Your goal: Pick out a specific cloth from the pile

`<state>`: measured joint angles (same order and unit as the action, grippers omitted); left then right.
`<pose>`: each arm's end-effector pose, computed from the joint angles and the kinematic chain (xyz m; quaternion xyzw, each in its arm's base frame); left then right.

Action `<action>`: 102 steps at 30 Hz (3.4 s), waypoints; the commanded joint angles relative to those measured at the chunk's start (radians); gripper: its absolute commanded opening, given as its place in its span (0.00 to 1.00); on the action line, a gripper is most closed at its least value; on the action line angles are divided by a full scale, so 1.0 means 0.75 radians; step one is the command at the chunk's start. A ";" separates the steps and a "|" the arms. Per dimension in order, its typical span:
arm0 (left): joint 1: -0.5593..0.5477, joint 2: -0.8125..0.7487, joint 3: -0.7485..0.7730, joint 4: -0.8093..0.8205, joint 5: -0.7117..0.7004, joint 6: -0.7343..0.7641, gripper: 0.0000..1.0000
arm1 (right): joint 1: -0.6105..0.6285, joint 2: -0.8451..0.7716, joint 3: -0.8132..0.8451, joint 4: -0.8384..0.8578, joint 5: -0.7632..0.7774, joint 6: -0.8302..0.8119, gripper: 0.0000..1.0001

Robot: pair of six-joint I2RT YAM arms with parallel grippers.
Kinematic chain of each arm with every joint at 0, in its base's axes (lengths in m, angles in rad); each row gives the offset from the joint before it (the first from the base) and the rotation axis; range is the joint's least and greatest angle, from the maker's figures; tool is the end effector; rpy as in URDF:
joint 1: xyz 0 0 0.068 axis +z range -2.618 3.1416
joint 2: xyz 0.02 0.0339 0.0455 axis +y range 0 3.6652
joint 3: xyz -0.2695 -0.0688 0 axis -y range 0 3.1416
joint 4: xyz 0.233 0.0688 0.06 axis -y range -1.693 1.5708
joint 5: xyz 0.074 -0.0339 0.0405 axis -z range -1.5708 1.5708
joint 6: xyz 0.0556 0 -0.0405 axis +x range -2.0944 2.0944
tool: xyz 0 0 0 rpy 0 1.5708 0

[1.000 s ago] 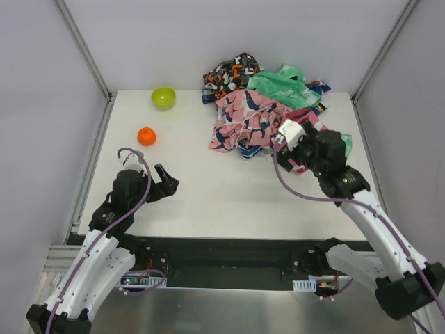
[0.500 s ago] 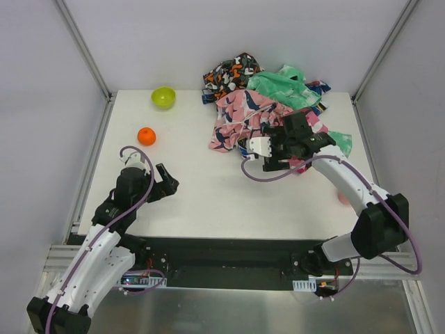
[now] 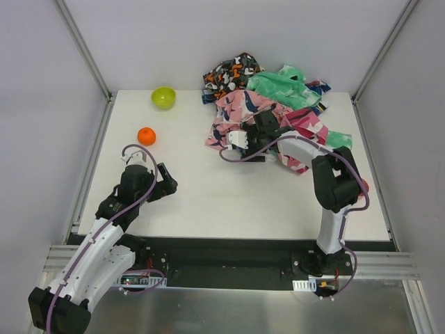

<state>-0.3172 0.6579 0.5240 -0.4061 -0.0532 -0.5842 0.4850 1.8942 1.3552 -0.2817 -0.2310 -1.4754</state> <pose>0.1499 -0.0461 0.2401 -0.1288 0.8603 -0.1938 0.4536 0.3689 0.2088 0.2072 -0.7912 0.4796 -0.0786 0.3711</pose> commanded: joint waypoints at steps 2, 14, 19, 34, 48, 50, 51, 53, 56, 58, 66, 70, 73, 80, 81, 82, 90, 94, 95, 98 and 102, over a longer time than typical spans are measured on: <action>0.006 -0.026 0.027 0.016 -0.058 0.018 0.99 | 0.004 0.190 0.124 0.183 0.201 0.063 0.96; 0.006 -0.035 0.023 0.016 -0.103 0.028 0.99 | 0.034 0.359 0.339 0.308 0.499 0.283 0.21; 0.006 0.006 0.044 0.018 -0.109 0.016 0.99 | 0.059 0.066 0.326 0.306 0.351 0.537 0.01; 0.004 0.237 0.148 0.336 0.277 0.100 0.99 | -0.217 -0.133 0.551 0.335 0.527 1.212 0.01; -0.176 1.314 0.937 0.521 0.523 0.139 0.99 | -0.575 0.469 0.993 -0.070 0.105 1.785 0.01; -0.193 1.490 1.088 0.521 0.559 0.082 0.99 | -0.575 0.491 0.989 -0.070 0.122 1.793 0.01; -0.199 1.586 1.164 0.519 0.588 0.057 0.99 | -0.577 0.499 0.985 -0.068 0.130 1.795 0.01; -0.207 1.750 1.319 0.517 0.641 -0.037 0.99 | -0.577 0.510 0.969 -0.056 0.124 1.789 0.02; -0.236 1.957 1.524 0.517 0.689 -0.127 0.99 | -0.577 0.508 0.934 -0.036 0.114 1.781 0.03; -0.264 2.057 1.620 0.511 0.672 -0.162 0.98 | -0.577 0.499 0.909 -0.025 0.116 1.779 0.04; -0.364 2.309 1.825 0.466 0.556 -0.305 0.92 | -0.577 0.452 0.758 0.091 0.083 1.779 0.08; -0.383 2.397 1.960 0.433 0.604 -0.344 0.66 | -0.577 0.442 0.719 0.112 0.042 1.803 0.08; -0.385 2.328 1.932 0.431 0.611 -0.318 0.21 | -0.575 0.422 0.691 0.114 0.036 1.797 0.09; -0.385 1.768 1.448 0.437 0.407 -0.115 0.00 | -0.510 0.369 0.662 0.028 0.122 1.606 0.32; -0.385 1.658 1.346 0.443 0.362 -0.099 0.00 | -0.498 0.366 0.676 -0.002 0.154 1.557 0.37; -0.385 1.566 1.264 0.445 0.325 -0.080 0.00 | -0.483 0.364 0.686 -0.027 0.183 1.530 0.42; -0.385 0.805 0.589 0.441 0.202 0.016 0.00 | -0.397 0.271 0.672 -0.117 0.222 1.415 0.62; -0.385 0.551 0.386 0.370 0.194 0.014 0.00 | -0.365 0.201 0.666 -0.168 0.175 1.403 0.65; -0.385 0.496 0.341 0.353 0.192 0.010 0.00 | -0.352 0.181 0.660 -0.183 0.167 1.397 0.66; -0.385 0.379 0.245 0.317 0.147 -0.002 0.00 | -0.324 0.115 0.617 -0.205 0.128 1.392 0.69; -0.383 0.291 0.136 0.257 0.091 -0.033 0.00 | -0.281 0.035 0.586 -0.260 0.073 1.370 0.72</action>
<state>-0.6018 0.9440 0.6727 -0.1898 0.0746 -0.5930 0.2424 2.0098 1.8214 -0.3569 -0.1158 -0.4198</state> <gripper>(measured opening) 0.079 0.706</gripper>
